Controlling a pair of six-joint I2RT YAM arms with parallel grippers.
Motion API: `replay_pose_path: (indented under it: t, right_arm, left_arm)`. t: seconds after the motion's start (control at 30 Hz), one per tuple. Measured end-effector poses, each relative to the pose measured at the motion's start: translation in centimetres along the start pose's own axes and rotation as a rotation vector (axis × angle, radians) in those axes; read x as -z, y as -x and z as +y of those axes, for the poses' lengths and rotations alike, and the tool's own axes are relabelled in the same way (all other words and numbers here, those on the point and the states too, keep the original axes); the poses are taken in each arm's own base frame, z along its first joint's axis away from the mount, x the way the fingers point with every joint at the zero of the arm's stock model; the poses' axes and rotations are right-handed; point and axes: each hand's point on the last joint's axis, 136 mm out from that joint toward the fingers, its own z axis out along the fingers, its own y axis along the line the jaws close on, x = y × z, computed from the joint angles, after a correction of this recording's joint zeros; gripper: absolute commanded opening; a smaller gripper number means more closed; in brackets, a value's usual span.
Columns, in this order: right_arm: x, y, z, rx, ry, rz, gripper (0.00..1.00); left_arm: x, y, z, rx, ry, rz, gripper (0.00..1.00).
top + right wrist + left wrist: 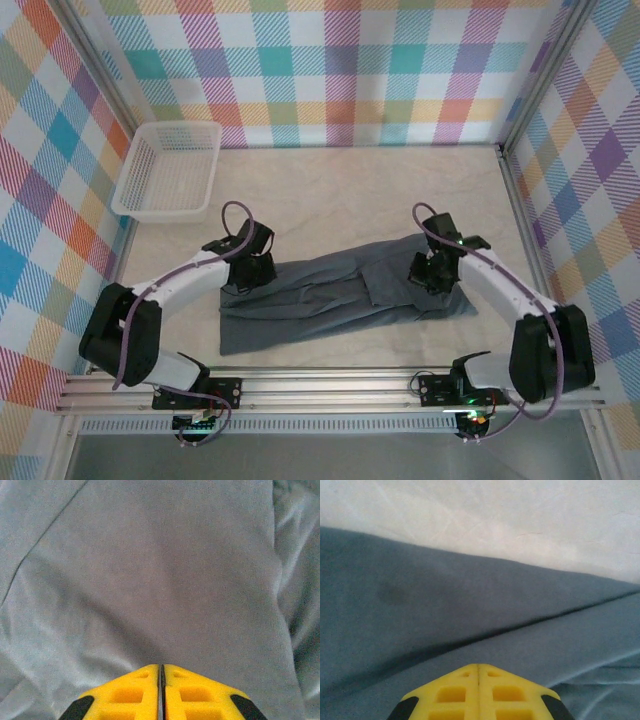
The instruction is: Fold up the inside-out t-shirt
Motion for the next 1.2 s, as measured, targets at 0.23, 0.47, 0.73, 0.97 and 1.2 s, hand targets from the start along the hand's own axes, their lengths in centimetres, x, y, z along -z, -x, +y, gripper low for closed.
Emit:
replay_pose_path:
  t: [0.23,0.47,0.73,0.97,1.2]
  right_arm:
    - [-4.2,0.4,-1.4,0.037,-0.133,0.092,0.06]
    - [-5.3,1.3,-0.8,0.034,-0.145,0.134,0.04]
    - [-5.8,-1.5,3.1,0.084,0.008,0.246,0.04]
    - [-5.6,-13.2,11.5,0.371,0.161,0.457,0.07]
    - [-5.2,-15.5,18.1,0.564,0.219,0.463,0.14]
  left_arm:
    - [-3.3,-0.8,1.3,0.059,0.141,0.092,0.0]
    - [-5.5,4.4,-2.0,0.091,0.138,0.039,0.0]
    - [-10.9,18.4,-12.5,0.089,-0.068,-0.106,0.0]
    - [-13.9,24.7,-20.1,0.074,-0.264,-0.179,0.0]
    - [-13.4,23.0,-21.7,0.047,-0.315,-0.118,0.06]
